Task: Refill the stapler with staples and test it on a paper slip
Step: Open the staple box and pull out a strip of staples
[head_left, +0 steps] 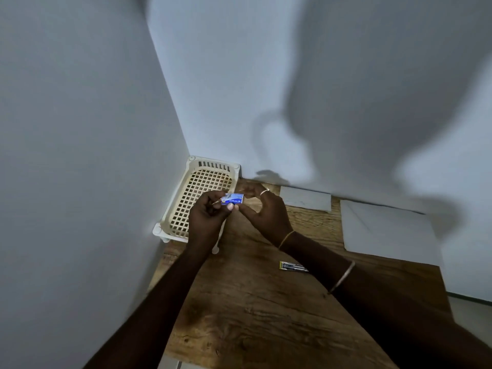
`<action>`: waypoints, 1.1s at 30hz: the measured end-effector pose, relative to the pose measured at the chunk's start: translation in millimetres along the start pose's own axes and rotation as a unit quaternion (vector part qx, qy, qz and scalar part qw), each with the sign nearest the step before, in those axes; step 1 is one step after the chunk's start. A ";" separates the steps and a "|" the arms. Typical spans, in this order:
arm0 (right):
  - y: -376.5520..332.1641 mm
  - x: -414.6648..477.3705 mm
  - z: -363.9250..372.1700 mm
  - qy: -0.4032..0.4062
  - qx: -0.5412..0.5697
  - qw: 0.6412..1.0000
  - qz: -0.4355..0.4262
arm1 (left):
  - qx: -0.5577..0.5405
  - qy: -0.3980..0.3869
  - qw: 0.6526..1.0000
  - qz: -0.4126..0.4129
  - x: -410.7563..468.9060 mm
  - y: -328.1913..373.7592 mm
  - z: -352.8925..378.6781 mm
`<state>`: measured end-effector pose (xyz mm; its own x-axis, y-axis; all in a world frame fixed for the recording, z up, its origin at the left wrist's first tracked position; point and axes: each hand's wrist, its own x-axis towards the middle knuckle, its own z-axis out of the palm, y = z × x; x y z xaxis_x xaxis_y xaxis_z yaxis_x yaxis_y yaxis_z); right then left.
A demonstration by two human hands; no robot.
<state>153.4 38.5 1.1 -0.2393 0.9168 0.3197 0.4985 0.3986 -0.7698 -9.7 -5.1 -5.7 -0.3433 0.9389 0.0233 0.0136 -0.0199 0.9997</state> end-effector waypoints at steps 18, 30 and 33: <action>-35.5 -78.1 -125.8 0.093 0.093 0.989 0.068 | -0.184 -0.097 0.978 0.031 -62.9 44.1 74.3; -31.1 -93.1 -149.7 0.080 0.038 0.996 0.009 | -0.184 -0.124 0.974 0.040 -74.0 51.0 81.2; -32.1 -90.9 -151.4 0.083 0.018 0.996 0.010 | -0.177 -0.128 0.975 0.032 -75.1 50.5 80.8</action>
<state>285.3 -53.9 80.3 -0.0876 0.9169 0.3895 0.4712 0.3826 -0.7947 92.7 -48.8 42.5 -0.1061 0.9860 0.1287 -0.3135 -0.1560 0.9367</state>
